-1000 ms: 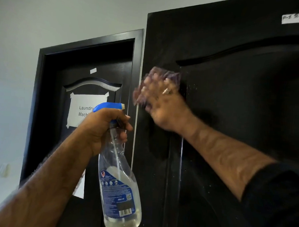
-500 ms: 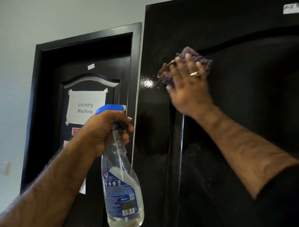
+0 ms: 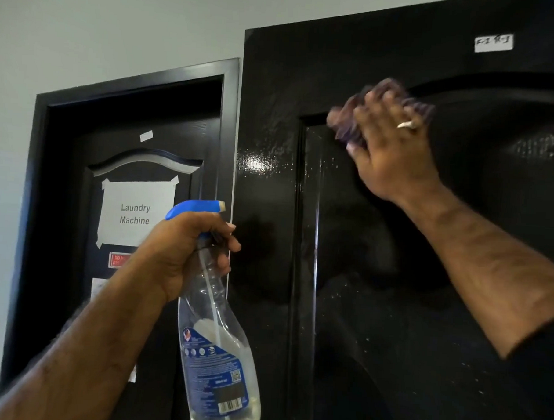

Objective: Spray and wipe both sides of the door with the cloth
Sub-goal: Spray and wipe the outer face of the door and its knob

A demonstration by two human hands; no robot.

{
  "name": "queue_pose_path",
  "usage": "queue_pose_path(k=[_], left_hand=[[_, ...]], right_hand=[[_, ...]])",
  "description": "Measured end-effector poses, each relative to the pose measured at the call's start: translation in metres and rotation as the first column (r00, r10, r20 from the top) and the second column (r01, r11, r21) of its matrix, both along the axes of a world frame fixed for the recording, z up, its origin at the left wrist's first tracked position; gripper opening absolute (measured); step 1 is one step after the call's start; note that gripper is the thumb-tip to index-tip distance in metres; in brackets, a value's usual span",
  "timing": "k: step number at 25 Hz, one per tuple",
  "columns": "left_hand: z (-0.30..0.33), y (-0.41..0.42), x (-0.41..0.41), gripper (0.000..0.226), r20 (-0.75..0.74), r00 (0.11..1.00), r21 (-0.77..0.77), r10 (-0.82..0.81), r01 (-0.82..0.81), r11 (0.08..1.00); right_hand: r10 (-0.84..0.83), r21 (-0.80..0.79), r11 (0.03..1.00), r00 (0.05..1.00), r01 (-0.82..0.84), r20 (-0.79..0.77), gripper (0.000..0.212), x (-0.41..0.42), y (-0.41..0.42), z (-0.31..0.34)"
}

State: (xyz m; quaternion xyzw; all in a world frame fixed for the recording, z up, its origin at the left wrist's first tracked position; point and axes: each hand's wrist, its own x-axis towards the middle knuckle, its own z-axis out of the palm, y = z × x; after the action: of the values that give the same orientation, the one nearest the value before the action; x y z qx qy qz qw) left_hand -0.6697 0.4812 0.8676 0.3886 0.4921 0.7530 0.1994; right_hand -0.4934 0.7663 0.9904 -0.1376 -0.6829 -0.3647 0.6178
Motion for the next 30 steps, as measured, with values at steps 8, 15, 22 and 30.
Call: queue_pose_path(k=[8, 15, 22, 30], left_hand=[[-0.002, 0.029, 0.017, 0.013, 0.002, 0.998, -0.003, -0.065, 0.065, 0.998], [-0.006, 0.077, 0.061, 0.013, -0.043, 0.983, -0.087, -0.181, 0.177, 0.98], [0.001, 0.133, 0.125, 0.013, -0.077, 0.965, -0.093, -0.249, 0.241, 0.966], [-0.002, 0.169, 0.179, 0.018, -0.136, 0.943, -0.126, -0.305, 0.288, 0.949]], right_hand=[[-0.142, 0.312, 0.95, 0.846, -0.03, 0.514, 0.06, -0.006, -0.01, -0.151], [-0.143, -0.281, 0.959, 0.83, -0.017, -0.539, 0.062, 0.087, 0.046, -0.087], [-0.016, 0.194, 0.977, 0.884, -0.084, 0.467, 0.051, 0.116, 0.051, -0.171], [-0.241, -0.363, 0.931, 0.699, -0.029, -0.674, 0.062, 0.223, 0.135, -0.142]])
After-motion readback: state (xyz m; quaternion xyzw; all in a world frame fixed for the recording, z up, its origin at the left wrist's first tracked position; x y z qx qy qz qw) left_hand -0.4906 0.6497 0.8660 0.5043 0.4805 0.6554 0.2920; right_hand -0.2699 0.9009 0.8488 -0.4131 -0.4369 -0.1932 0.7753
